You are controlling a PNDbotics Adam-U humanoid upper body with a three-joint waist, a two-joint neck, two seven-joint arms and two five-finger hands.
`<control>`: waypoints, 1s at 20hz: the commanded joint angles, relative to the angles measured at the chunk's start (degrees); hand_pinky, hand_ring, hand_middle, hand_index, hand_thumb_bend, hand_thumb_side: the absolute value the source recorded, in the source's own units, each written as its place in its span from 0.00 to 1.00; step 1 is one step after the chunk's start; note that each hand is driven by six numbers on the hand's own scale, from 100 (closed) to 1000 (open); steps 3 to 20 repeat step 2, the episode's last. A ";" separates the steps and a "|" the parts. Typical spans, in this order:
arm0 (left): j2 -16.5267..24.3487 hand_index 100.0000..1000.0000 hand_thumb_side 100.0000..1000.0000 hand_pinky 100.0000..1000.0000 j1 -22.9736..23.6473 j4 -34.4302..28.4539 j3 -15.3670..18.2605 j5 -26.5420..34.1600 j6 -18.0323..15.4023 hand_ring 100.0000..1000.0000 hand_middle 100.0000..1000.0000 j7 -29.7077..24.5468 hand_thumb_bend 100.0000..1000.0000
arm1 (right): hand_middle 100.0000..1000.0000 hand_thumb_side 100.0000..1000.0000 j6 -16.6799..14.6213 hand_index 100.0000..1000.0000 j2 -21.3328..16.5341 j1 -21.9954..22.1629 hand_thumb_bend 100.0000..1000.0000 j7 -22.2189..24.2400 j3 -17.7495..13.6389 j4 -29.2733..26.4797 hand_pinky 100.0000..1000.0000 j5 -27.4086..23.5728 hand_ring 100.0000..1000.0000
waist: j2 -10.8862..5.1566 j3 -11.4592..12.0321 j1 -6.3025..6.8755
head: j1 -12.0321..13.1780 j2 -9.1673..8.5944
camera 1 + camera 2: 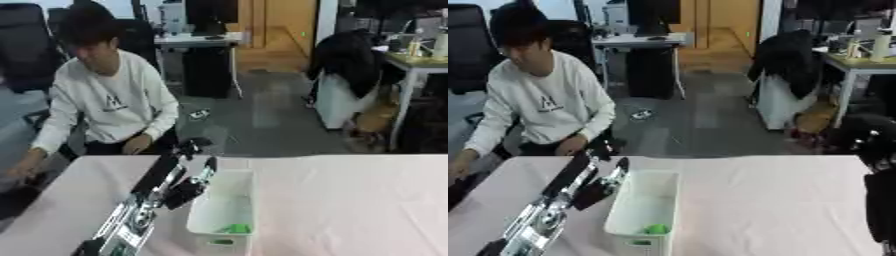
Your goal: Pick up objects on the table and place them in the box.
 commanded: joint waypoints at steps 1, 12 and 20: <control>-1.25 0.87 0.94 0.69 0.71 -5.08 1.62 2.32 -1.01 0.74 0.86 3.07 0.68 | 0.64 0.96 0.05 0.72 -0.92 -0.27 0.00 -0.26 -0.40 -0.71 0.58 0.32 0.60 | -0.10 0.41 -0.28 | -0.71 2.75; -1.73 0.88 0.94 0.69 1.10 -5.66 1.86 2.07 -0.90 0.73 0.86 2.51 0.67 | 0.64 0.96 0.07 0.72 -0.97 -0.21 0.00 -0.19 -0.33 -0.74 0.58 0.35 0.60 | -0.06 0.52 -0.34 | -0.82 3.21; -1.73 0.88 0.94 0.69 1.10 -5.66 1.86 2.07 -0.90 0.73 0.86 2.51 0.67 | 0.64 0.96 0.07 0.72 -0.97 -0.21 0.00 -0.19 -0.33 -0.74 0.58 0.35 0.60 | -0.06 0.52 -0.34 | -0.82 3.21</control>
